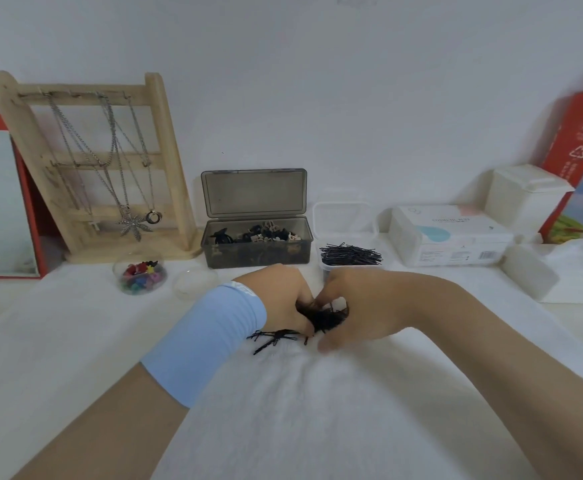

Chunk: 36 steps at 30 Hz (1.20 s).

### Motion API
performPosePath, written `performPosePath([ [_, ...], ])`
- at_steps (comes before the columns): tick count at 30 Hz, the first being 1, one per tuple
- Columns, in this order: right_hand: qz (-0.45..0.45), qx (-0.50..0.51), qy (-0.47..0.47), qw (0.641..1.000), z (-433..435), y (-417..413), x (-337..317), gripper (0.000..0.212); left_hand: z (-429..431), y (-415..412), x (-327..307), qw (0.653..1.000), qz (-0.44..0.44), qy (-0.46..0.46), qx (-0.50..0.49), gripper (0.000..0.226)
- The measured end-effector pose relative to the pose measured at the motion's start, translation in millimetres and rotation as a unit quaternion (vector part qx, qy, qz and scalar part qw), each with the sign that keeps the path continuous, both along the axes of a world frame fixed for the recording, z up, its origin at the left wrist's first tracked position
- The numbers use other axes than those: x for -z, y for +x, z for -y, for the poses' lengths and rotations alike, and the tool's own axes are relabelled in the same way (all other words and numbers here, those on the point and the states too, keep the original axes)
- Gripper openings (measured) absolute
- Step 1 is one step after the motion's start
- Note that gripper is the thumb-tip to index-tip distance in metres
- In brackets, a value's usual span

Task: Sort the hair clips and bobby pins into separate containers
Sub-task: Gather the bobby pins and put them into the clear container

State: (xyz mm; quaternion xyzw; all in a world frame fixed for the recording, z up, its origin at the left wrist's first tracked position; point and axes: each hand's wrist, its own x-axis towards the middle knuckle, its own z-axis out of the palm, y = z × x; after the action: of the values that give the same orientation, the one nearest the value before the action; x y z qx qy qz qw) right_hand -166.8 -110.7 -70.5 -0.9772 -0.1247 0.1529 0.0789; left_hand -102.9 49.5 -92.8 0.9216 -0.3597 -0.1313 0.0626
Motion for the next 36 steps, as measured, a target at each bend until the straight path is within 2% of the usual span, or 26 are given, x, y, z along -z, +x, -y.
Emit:
performPosePath([
  [2,0.008,-0.005,-0.034,0.999,-1,0,0,0.061,-2,-1,-3,1.0,-0.001,0.023,0.015,0.029],
  [5,0.033,-0.024,-0.045,0.998,4,3,-2,0.045,-6,-4,-9,0.999,-0.002,0.032,0.014,0.049],
  [7,0.034,-0.027,-0.045,0.998,11,5,-6,0.054,-6,-6,-11,0.999,-0.025,0.018,-0.012,0.066],
  [9,0.009,-0.021,-0.029,0.999,17,5,-11,0.058,-4,-10,-11,0.998,-0.053,0.015,-0.028,0.074],
  [11,-0.02,-0.017,-0.034,0.999,19,3,-15,0.061,0,-13,-8,0.999,-0.028,0.045,-0.009,0.077],
  [13,-0.026,-0.021,-0.066,0.997,20,3,-14,0.063,2,-13,-4,0.999,0.01,0.045,0.009,0.064],
  [17,0.0,-0.032,-0.113,0.993,13,5,-4,0.05,5,-8,0,1.0,0.026,0.001,0.015,0.033],
  [21,0.065,-0.024,-0.113,0.991,12,7,-1,0.039,10,-13,4,0.999,0.031,-0.007,0.02,0.03],
  [25,0.053,-0.007,-0.043,0.998,13,7,-3,0.037,13,-9,8,0.999,0.038,-0.025,0.018,0.033],
  [28,0.031,-0.006,-0.048,0.998,17,1,-9,0.041,9,-8,4,0.999,0.011,-0.038,0.011,0.053],
  [30,0.004,-0.011,-0.068,0.998,15,-4,-9,0.042,5,-7,0,1.0,0.007,-0.004,-0.002,0.066],
  [32,0.004,0.0,-0.074,0.997,9,-5,-4,0.04,3,-7,-1,1.0,0.021,0.022,-0.008,0.051],
  [34,0.023,0.007,-0.072,0.997,4,0,4,0.038,6,-7,2,1.0,0.019,0.005,-0.007,0.033],
  [36,0.041,0.011,-0.066,0.997,3,6,7,0.029,9,-9,4,1.0,0.017,-0.003,0.0,0.025],
])
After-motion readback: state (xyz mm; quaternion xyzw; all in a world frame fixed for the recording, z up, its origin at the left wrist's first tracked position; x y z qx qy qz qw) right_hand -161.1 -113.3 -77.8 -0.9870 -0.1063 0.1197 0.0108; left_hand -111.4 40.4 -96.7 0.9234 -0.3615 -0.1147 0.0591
